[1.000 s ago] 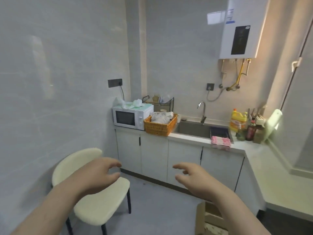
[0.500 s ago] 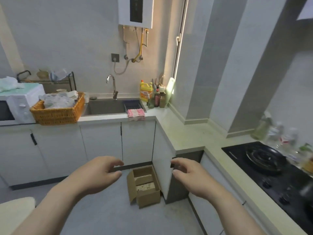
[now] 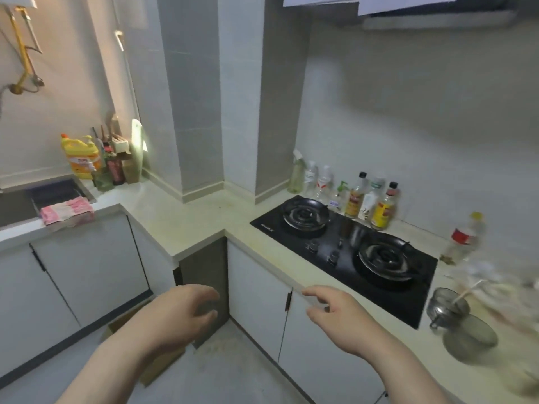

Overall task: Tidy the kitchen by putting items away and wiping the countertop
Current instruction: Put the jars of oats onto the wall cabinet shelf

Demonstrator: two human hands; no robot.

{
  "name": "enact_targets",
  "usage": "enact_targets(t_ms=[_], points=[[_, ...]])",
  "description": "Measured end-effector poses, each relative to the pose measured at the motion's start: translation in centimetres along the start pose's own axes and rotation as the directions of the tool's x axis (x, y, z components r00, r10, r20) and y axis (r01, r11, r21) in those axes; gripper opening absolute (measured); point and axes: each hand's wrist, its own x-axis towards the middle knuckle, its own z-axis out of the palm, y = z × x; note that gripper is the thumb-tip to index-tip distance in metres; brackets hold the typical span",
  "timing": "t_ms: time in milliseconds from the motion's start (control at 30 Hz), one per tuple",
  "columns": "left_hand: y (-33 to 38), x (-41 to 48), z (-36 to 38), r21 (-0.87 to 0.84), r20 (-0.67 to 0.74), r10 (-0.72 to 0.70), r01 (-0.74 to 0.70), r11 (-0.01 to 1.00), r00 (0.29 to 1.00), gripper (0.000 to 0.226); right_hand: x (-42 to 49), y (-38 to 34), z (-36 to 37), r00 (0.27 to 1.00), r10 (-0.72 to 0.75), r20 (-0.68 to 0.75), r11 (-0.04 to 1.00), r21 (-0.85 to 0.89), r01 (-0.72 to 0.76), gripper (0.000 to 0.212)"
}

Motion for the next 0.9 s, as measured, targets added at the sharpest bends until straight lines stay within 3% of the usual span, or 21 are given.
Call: enact_targets(t_ms=[467, 800, 900], points=[[20.0, 12.9, 8.7, -0.019, 0.123, 0.265, -0.265, 0.964, 0.956, 0.029, -5.6, 21.4, -13.2, 0.943, 0.255, -0.212, 0.967, 0.066, -0.246, 0.039], [34.3, 19.9, 17.2, -0.090, 0.318, 0.523, -0.524, 0.847, 0.791, 0.036, -10.3, 33.0, -17.7, 0.813, 0.485, -0.323, 0.875, 0.174, -0.452, 0.045], [37.6, 22.3, 18.7, -0.115, 0.383, 0.575, -0.580, 0.806, 0.723, 0.028, -10.6, 35.2, -18.4, 0.762, 0.554, -0.334, 0.832, 0.219, -0.509, 0.045]])
